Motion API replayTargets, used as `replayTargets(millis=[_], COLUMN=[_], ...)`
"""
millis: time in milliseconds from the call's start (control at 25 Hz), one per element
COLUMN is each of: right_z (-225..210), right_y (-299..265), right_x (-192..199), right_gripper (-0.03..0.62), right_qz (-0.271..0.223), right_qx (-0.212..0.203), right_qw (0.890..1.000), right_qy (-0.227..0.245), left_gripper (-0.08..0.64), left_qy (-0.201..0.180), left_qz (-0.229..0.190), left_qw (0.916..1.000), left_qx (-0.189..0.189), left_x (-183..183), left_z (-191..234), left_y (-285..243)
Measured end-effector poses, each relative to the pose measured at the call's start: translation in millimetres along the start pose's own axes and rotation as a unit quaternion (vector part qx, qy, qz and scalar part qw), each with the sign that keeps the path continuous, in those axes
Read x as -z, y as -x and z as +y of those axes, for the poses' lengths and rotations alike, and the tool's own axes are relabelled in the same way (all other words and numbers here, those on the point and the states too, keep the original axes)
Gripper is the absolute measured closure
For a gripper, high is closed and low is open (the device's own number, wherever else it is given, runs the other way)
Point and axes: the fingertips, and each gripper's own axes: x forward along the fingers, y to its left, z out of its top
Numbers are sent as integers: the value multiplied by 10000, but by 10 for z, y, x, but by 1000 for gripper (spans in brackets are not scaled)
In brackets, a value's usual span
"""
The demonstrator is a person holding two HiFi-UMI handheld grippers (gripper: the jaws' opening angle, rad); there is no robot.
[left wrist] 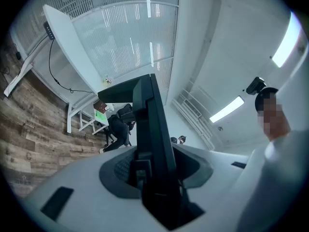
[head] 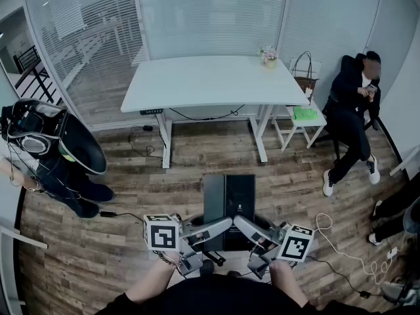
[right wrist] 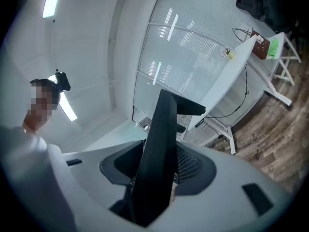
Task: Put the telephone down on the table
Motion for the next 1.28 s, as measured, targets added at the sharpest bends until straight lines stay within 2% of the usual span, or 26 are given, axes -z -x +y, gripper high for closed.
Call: replayTargets(millis=[920,1280], right_z=[146,131], right_y=[-13,-153], right_x=[101,78], right_gripper=[403,403], right_qz=[23,31], right_qx=[-49,-19], right_qw=[10000,9999], right_qy=[77,128], left_gripper=[365,365], left_qy=[-103,-113], left_qz=[-69,-35], left_qw=[9999,9999], left_qx=[-9,30], left_x=[43,-70], left_z=[-106,-51], left_y=[137,199])
